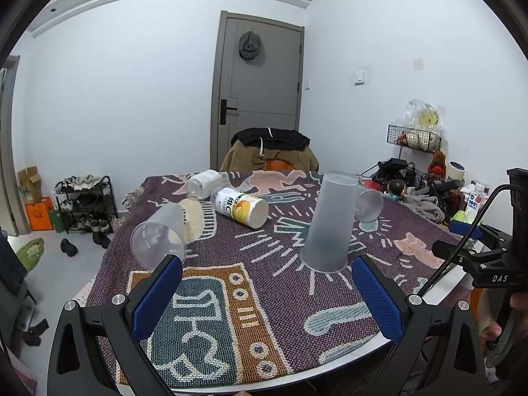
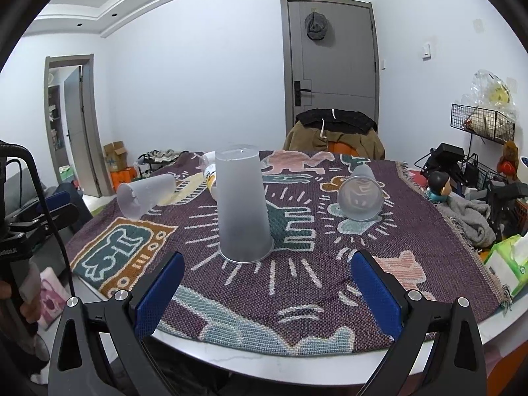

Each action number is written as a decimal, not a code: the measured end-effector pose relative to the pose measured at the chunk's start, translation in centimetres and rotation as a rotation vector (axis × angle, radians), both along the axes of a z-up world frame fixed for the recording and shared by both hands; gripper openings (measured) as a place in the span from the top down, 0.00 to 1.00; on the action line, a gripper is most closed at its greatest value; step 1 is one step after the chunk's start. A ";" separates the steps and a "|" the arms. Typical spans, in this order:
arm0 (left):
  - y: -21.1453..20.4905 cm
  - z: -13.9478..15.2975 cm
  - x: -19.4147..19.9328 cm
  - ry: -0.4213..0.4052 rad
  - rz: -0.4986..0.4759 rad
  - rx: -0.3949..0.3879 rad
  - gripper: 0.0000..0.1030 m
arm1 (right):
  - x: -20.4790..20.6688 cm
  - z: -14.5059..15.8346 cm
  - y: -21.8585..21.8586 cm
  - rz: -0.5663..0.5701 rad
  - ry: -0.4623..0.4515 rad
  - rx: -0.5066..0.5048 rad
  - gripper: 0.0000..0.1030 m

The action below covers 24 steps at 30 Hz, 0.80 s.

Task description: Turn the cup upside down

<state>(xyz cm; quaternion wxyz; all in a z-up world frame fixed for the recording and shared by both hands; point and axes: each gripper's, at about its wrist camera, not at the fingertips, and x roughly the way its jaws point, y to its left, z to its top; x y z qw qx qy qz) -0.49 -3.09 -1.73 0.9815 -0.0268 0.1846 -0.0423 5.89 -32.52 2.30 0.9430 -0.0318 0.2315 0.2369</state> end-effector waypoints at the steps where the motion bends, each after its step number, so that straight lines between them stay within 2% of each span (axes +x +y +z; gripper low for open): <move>1: 0.0 0.0 0.0 0.000 -0.001 -0.001 0.00 | 0.0 0.0 0.0 0.000 -0.001 -0.001 0.01; 16: -0.2 0.1 -0.3 -0.022 0.003 0.024 0.00 | 0.4 0.0 -0.3 -0.009 0.002 -0.008 0.01; 24: 0.3 0.3 -0.4 -0.030 0.012 0.002 0.00 | 0.4 -0.2 -0.2 -0.008 0.007 -0.012 0.01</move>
